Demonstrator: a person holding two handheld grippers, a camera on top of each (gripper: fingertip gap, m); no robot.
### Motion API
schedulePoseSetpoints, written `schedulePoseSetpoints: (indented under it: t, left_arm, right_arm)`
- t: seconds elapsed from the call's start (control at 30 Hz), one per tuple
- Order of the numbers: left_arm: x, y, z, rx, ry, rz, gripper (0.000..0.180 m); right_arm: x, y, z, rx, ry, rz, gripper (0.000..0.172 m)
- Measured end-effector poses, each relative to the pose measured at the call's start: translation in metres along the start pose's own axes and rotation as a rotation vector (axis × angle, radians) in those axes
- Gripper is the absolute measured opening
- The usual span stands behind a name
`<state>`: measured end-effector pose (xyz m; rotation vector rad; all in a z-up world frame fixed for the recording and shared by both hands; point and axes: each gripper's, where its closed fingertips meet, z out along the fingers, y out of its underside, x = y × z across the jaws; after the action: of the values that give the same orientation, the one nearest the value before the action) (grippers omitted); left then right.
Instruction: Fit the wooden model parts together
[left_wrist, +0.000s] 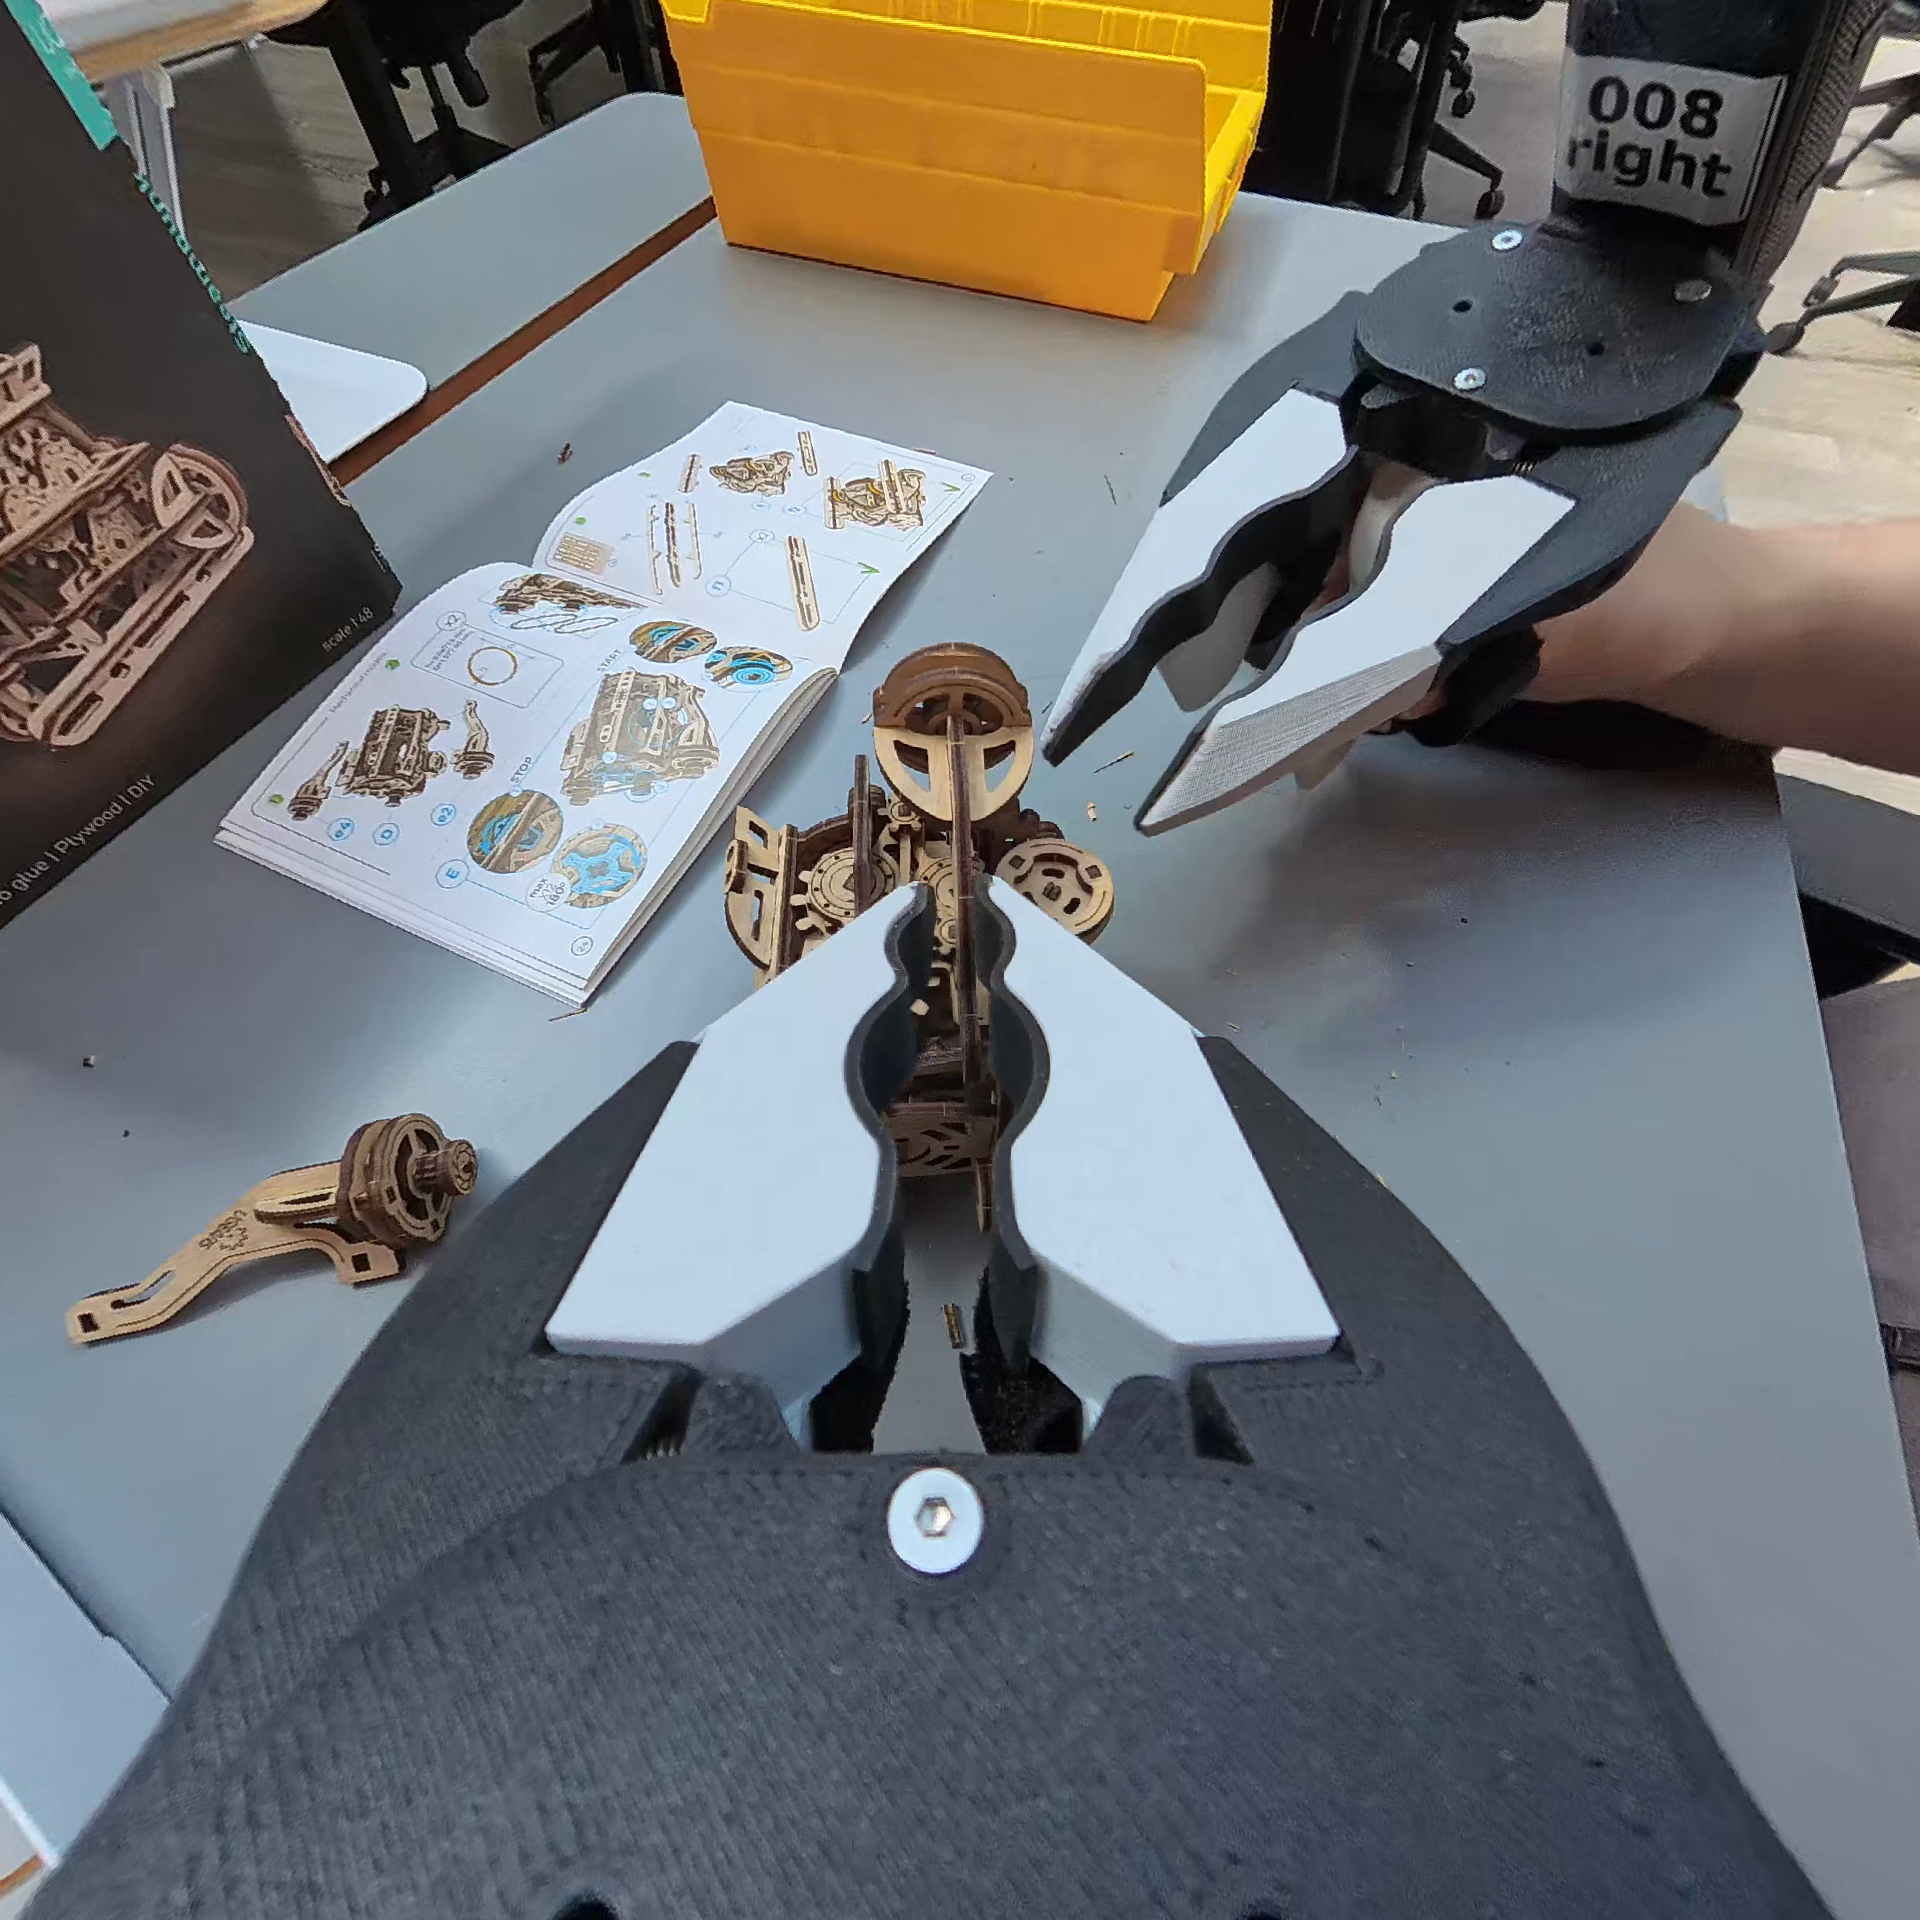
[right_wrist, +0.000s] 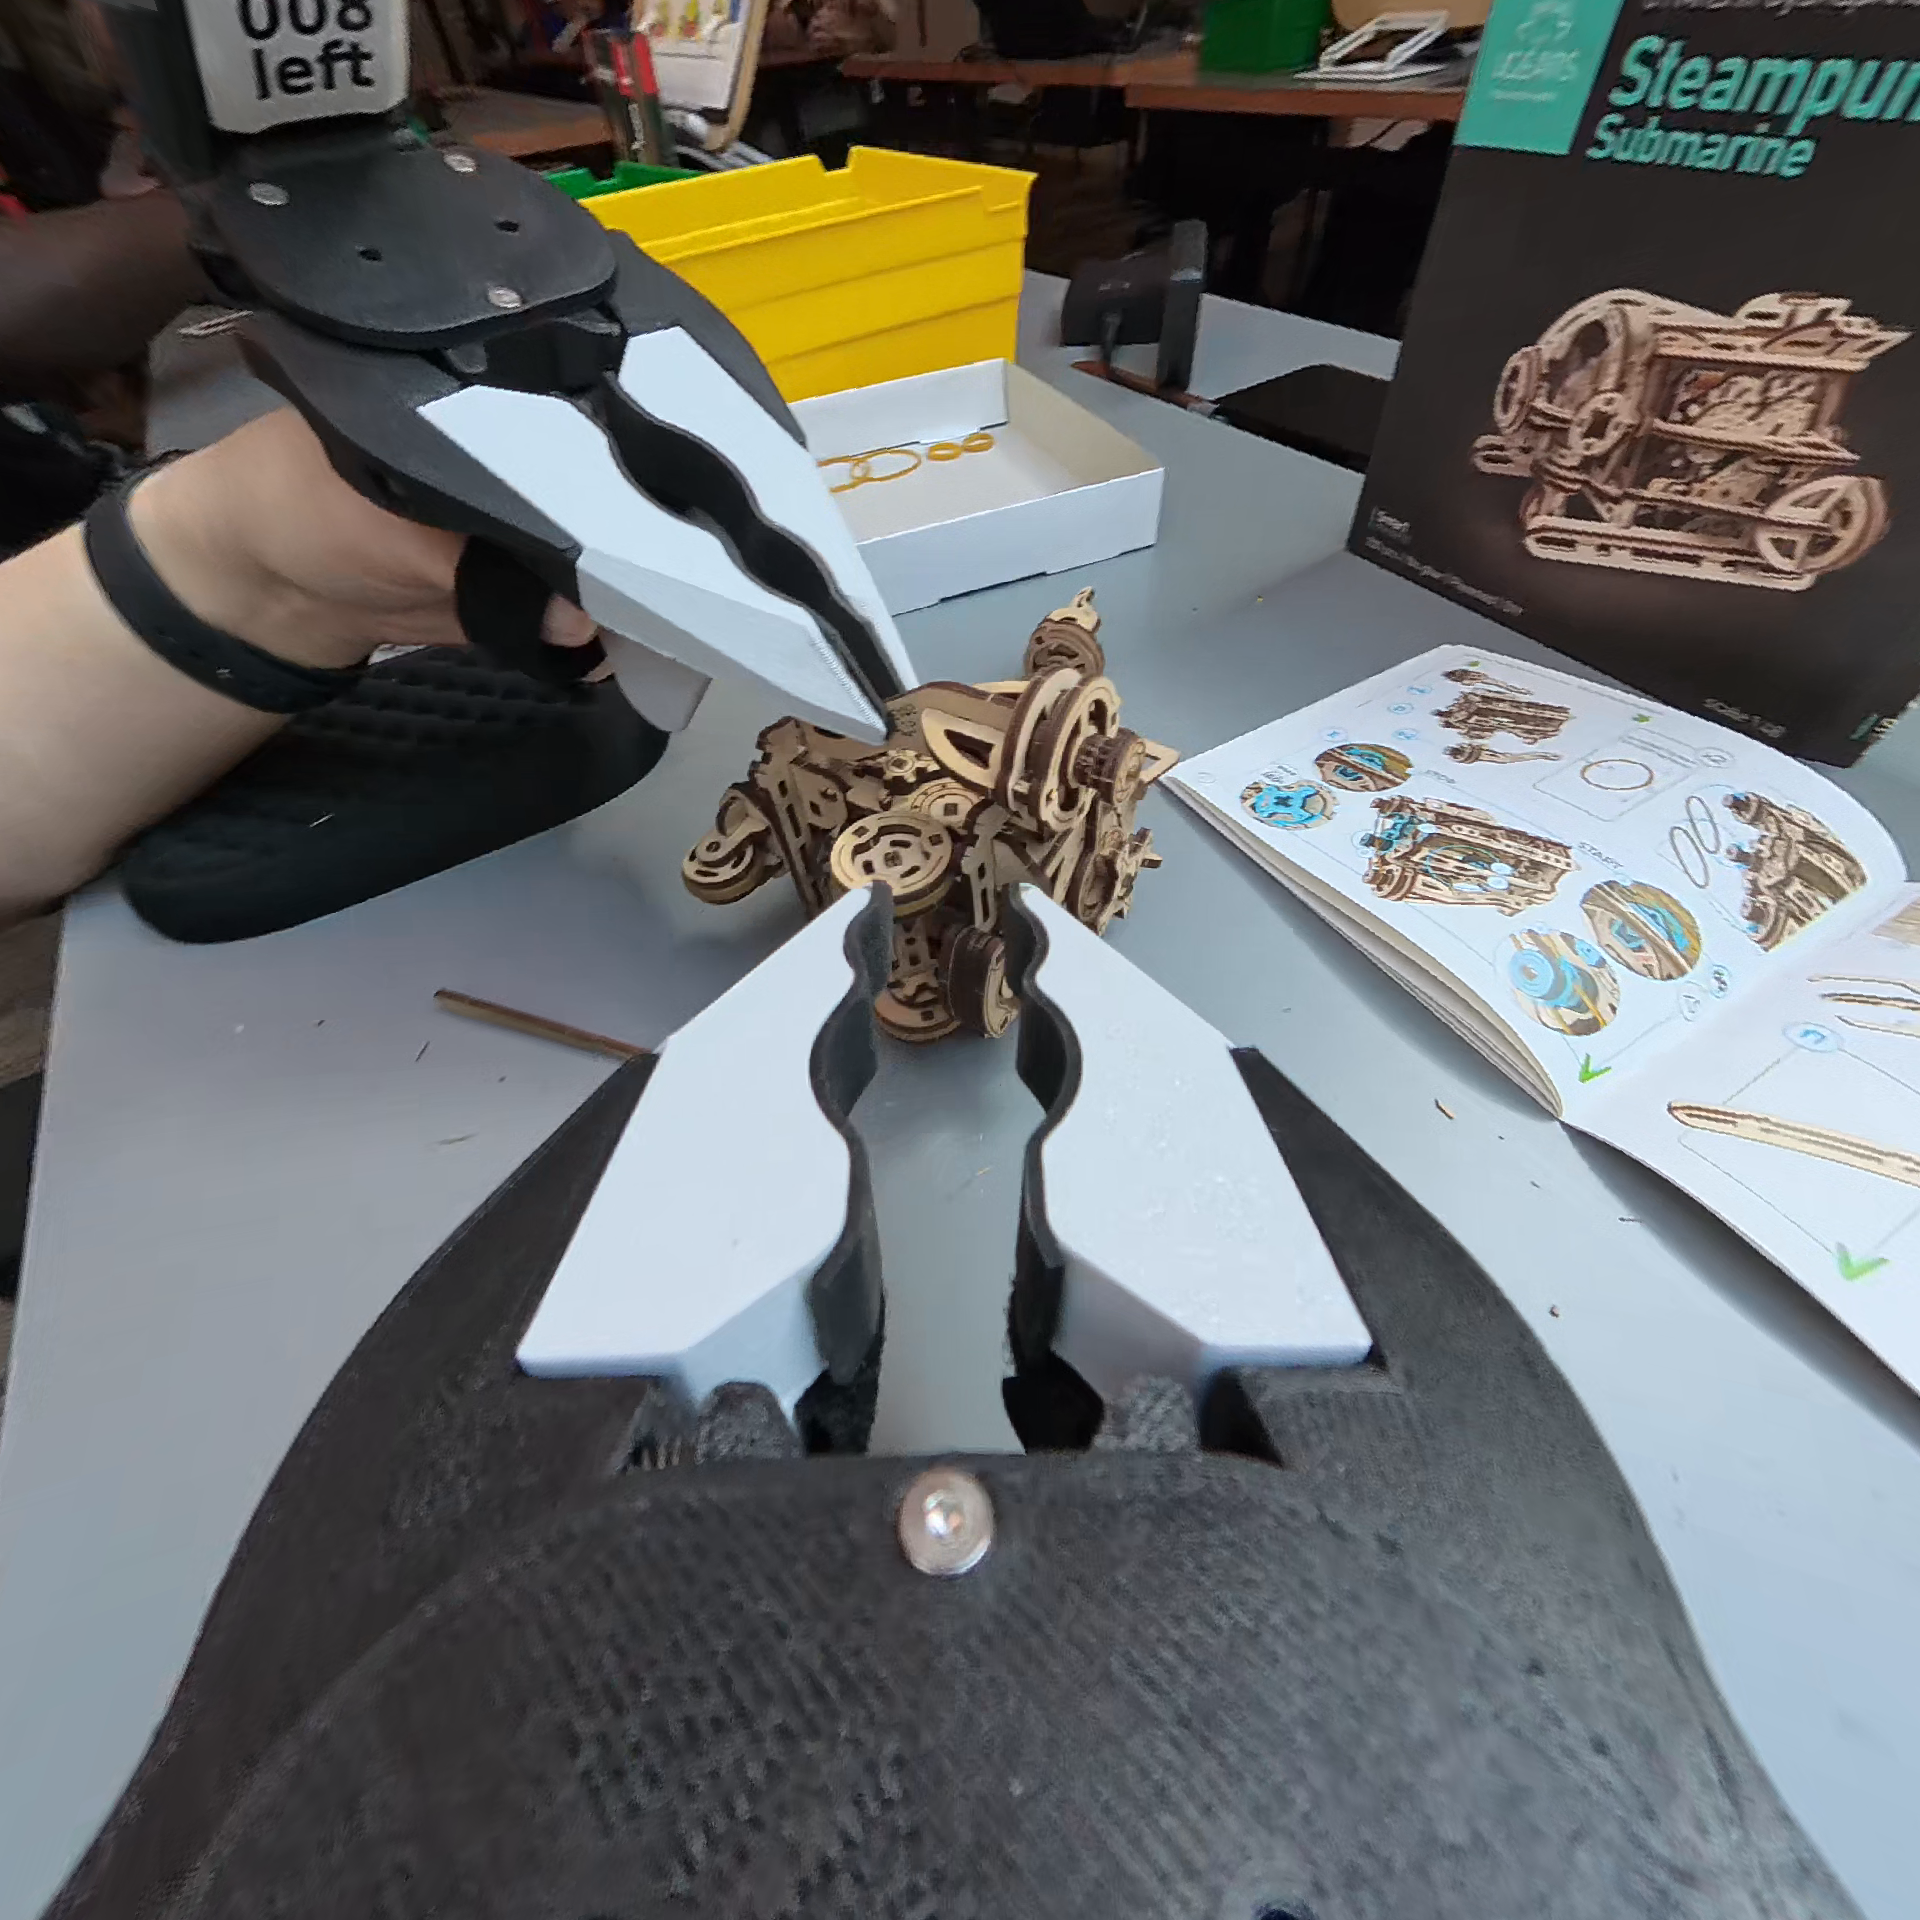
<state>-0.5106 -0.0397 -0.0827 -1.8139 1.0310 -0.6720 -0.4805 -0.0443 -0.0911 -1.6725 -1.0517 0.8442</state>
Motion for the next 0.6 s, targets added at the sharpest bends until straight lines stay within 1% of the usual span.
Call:
schedulePoseSetpoints:
  t: [0.03,0.1,0.2,0.23,0.27,0.3,0.37,0.43,0.5,0.6]
  left_arm:
    - [-0.001,0.0,-0.002,0.004,-0.001,-0.001,0.005]
    - [-0.001,-0.004,-0.005,0.024,0.014,-0.014,0.008]
    - [-0.002,-0.01,-0.011,0.055,0.023,-0.043,0.021]
    - [-0.002,-0.011,-0.012,0.061,0.014,-0.048,0.025]
    - [-0.002,-0.013,-0.013,0.068,0.005,-0.048,0.026]
    - [-0.002,-0.014,-0.013,0.07,-0.005,-0.044,0.027]
    - [0.0,-0.013,-0.012,0.066,-0.033,-0.029,0.028]
    - [0.002,-0.009,-0.009,0.041,-0.055,-0.01,0.028]
    - [0.003,-0.005,-0.004,0.012,-0.069,0.008,0.028]
    - [0.0,-0.003,0.0,-0.019,-0.096,0.023,0.03]
  right_arm:
    - [0.0,0.0,-0.004,-0.017,-0.04,-0.013,0.028]
    - [-0.002,0.003,-0.01,-0.072,-0.152,-0.072,0.034]
    - [0.007,0.007,-0.009,-0.095,-0.273,-0.171,0.046]
    - [0.006,0.009,-0.008,-0.092,-0.344,-0.178,0.045]
    - [0.005,0.011,-0.007,-0.093,-0.418,-0.163,0.04]
    - [0.006,0.012,-0.006,-0.093,-0.464,-0.138,0.038]
    - [0.011,0.004,-0.004,-0.024,-0.521,-0.105,0.033]
    - [0.014,-0.004,-0.004,0.045,-0.566,-0.088,0.032]
    - [0.013,-0.004,-0.004,0.044,-0.62,-0.081,0.033]
    - [0.012,0.0,0.001,0.018,-0.649,-0.115,0.035]
